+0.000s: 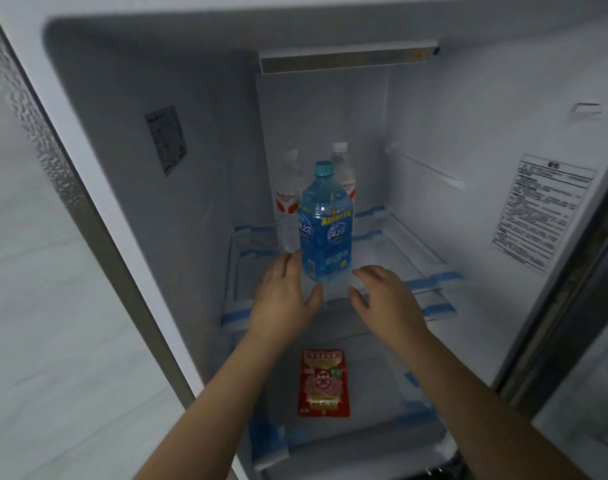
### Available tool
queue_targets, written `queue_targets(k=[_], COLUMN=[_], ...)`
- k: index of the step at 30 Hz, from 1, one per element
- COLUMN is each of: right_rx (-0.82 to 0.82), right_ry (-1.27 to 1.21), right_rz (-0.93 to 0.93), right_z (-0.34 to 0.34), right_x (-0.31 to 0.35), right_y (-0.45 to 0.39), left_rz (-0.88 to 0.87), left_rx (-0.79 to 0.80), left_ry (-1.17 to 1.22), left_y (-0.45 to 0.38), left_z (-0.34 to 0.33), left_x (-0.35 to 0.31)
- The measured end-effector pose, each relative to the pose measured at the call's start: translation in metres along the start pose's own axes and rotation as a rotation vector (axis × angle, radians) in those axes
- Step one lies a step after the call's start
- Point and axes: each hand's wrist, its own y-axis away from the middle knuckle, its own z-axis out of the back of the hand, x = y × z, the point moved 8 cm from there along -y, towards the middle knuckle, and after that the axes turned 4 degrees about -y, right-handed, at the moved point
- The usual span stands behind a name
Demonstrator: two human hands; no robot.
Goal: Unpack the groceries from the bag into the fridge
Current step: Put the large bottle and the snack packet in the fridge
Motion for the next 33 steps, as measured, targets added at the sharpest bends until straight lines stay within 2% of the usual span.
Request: queue_targets(k=[6, 13, 19, 25, 33], right_rx=[0.101, 0.158, 0.163, 0.158, 0.071], right_ry=[0.137, 0.239, 0.282, 0.339, 0.396], right_rz=[-0.027, -0.114, -0.170, -0.326, -0.509], right_z=[-0.008, 0.000, 0.028, 0.046, 0.113], right_x=[0.014, 0.008, 0.000, -0.028, -0.073], right_y=[0.044, 0.108, 0.160, 0.221, 0.327], left_rz=[-0.219, -0.348, -0.401, -0.499, -0.670], left_rx=[0.033, 0.130, 0.201, 0.297, 0.411], left_ry=[-0.089, -0.122, -0.089, -0.032, 0.010], left_y=[0.037, 0.077, 0.106, 0.139, 0.203], left_z=[-0.006, -0.031, -0.051, -0.071, -0.113], left_x=[-0.018, -0.043, -0.071, -0.116, -0.214])
